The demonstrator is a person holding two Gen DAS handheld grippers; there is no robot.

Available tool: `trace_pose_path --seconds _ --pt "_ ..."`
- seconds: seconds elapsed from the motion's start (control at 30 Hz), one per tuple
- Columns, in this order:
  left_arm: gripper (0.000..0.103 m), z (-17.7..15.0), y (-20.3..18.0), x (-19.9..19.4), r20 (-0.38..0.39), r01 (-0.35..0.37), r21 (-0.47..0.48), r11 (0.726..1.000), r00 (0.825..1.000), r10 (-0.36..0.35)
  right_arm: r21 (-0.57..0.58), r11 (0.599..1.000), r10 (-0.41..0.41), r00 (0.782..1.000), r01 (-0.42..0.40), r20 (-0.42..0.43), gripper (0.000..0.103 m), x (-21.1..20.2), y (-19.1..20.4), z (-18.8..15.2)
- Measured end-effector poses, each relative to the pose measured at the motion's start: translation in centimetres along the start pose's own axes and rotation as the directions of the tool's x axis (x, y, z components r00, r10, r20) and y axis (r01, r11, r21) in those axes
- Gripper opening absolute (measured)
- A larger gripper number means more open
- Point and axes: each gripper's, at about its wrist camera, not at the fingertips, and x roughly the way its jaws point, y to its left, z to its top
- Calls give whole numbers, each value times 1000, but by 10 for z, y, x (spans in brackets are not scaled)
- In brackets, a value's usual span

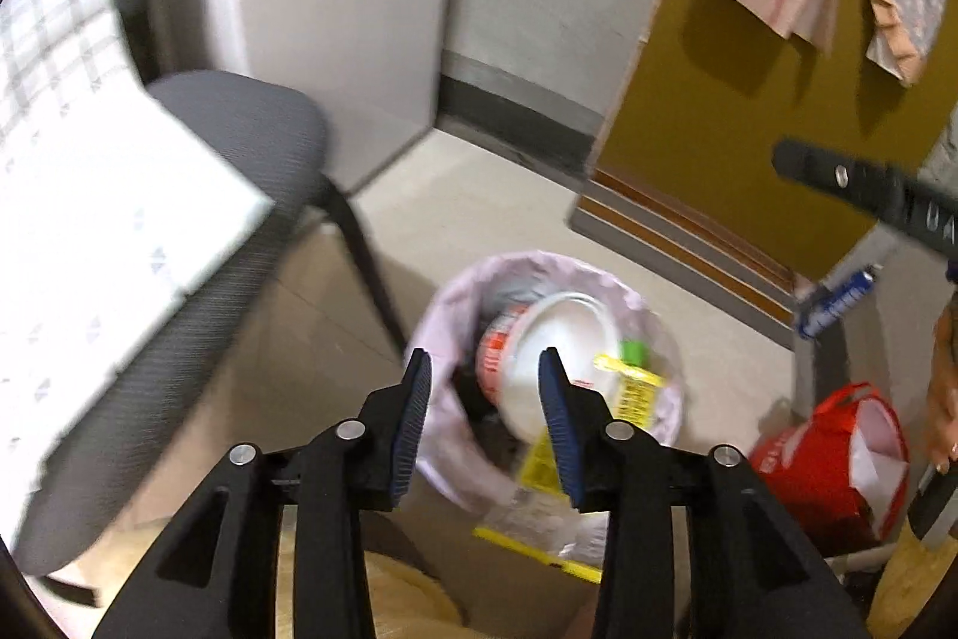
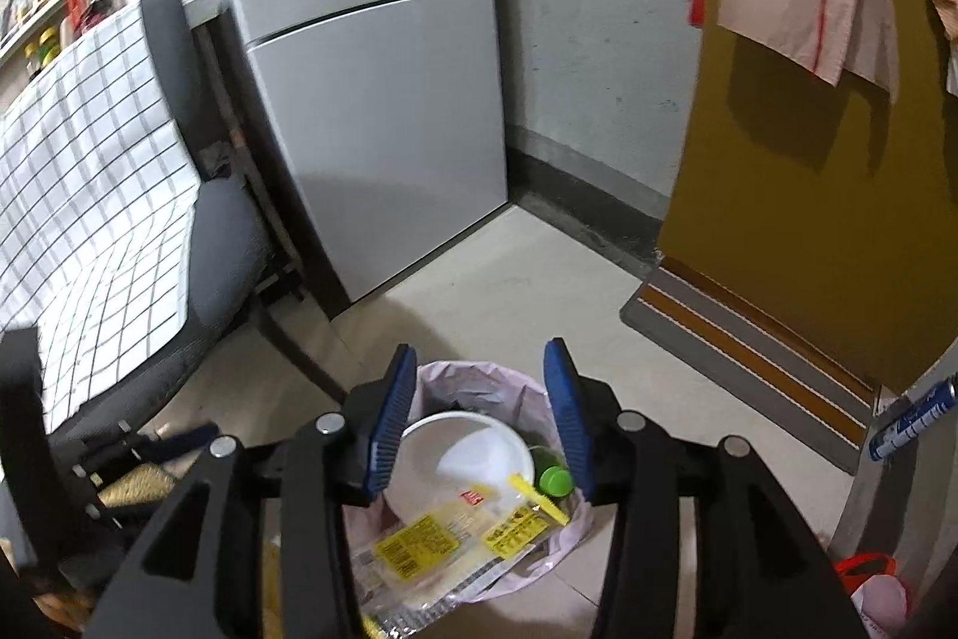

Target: Collect trash

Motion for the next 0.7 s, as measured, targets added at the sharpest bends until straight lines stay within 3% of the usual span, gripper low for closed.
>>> trace_pose_path --seconds 0.03,0.23,0.4,0.5,0.7 --pt "60 0 4 -10 22 -35 -5 999 999 35 -12 1000 12 1000 -12 -8 50 -1 6 -1" --pt "88 1 20 -64 68 -174 -32 984 982 176 -99 989 97 990 -108 -104 81 -10 47 -9" --pt "91 2 36 -114 56 -241 -89 967 968 246 -177 968 159 980 -179 -119 97 -40 81 0" --pt "91 3 47 -147 53 -250 -137 959 964 259 -227 949 199 974 -218 -103 97 -64 99 10" --pt "93 1 58 -203 21 -327 -173 929 942 336 -330 900 276 958 -284 -70 97 -113 121 33"
